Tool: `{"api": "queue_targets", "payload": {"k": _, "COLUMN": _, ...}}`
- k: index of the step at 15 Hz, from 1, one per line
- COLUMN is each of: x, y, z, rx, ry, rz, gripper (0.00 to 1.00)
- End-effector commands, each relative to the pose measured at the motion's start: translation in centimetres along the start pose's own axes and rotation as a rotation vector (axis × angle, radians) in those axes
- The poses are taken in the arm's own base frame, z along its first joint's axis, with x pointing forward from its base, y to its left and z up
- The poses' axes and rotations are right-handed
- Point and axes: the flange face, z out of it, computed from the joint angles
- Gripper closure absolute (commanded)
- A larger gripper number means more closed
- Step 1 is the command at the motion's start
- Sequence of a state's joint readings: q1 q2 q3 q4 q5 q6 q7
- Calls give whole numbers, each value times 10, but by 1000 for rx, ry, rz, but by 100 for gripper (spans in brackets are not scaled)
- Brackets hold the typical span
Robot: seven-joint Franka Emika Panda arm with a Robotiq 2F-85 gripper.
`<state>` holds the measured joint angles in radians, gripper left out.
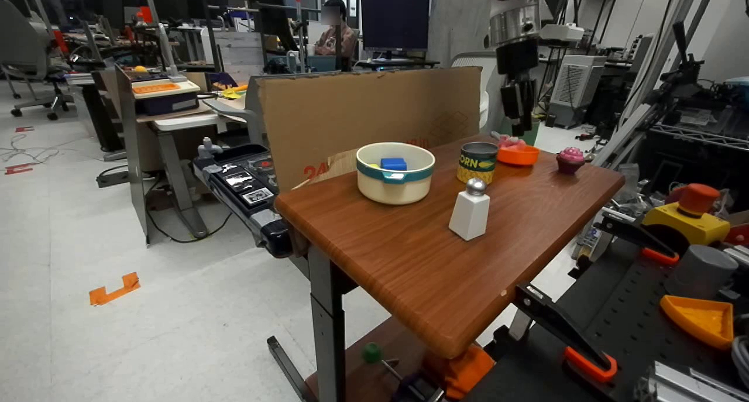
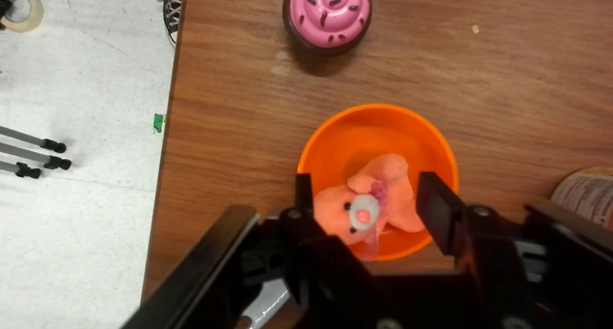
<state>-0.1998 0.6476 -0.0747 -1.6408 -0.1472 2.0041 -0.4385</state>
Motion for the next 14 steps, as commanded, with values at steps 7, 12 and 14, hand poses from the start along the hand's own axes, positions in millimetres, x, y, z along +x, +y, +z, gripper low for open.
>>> {"api": "queue_targets", "payload": {"k": 7, "x": 18, "y": 9, "z": 8, "rx": -10, "ry": -85, "rz": -60, "gripper": 100}}
{"api": "queue_targets", "payload": {"k": 12, "x": 20, "y": 11, "z": 5, "rx": -10, "ry": -82, "rz": -51, "gripper": 100}}
{"api": "queue_targets", "payload": {"k": 14, "x": 19, "y": 10, "z": 2, "rx": -16, "ry": -75, "rz": -49, "gripper": 100}}
